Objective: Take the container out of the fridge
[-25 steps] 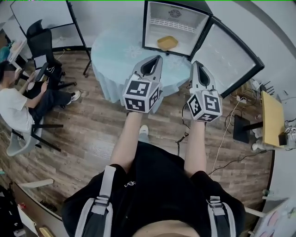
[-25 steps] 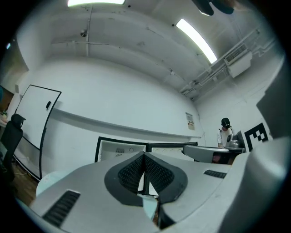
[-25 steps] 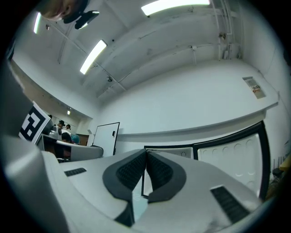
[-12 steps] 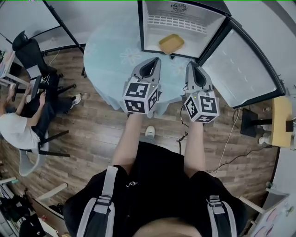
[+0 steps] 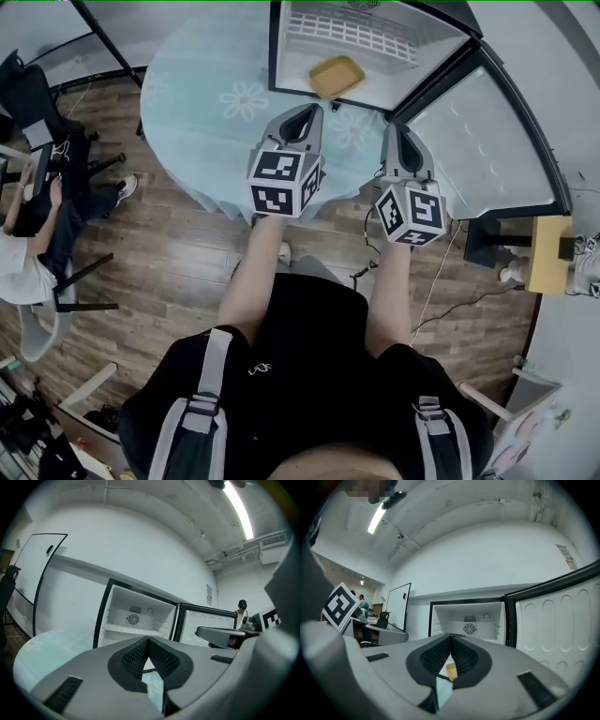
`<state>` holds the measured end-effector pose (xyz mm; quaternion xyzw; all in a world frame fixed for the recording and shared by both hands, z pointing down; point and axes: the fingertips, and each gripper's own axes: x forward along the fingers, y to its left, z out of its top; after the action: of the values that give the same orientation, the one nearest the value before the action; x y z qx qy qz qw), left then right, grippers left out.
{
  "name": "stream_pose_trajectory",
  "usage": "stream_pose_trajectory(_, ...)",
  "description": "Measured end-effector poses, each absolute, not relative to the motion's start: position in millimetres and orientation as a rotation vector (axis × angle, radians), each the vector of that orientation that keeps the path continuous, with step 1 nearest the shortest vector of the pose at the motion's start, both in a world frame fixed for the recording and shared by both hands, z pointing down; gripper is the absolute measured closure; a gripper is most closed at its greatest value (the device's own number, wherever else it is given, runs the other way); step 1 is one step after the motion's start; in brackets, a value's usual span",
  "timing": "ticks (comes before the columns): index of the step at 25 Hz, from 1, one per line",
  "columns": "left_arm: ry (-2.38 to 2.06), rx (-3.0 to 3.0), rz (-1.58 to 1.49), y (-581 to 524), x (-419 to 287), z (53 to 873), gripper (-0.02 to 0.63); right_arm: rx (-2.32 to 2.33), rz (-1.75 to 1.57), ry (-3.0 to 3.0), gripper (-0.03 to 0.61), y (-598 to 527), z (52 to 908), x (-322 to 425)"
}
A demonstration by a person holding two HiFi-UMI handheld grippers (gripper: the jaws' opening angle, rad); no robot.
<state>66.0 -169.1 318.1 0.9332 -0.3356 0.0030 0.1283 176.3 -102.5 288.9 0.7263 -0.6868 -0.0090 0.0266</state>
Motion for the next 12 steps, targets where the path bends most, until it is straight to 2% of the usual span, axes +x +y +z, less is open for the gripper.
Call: stream_pose_trajectory(12,-1.062,2.679,0.022,-195.8,54.2,323.5,0.614,2.152,-0.008,-2.251,0.575,-144.5,291.6,163.1)
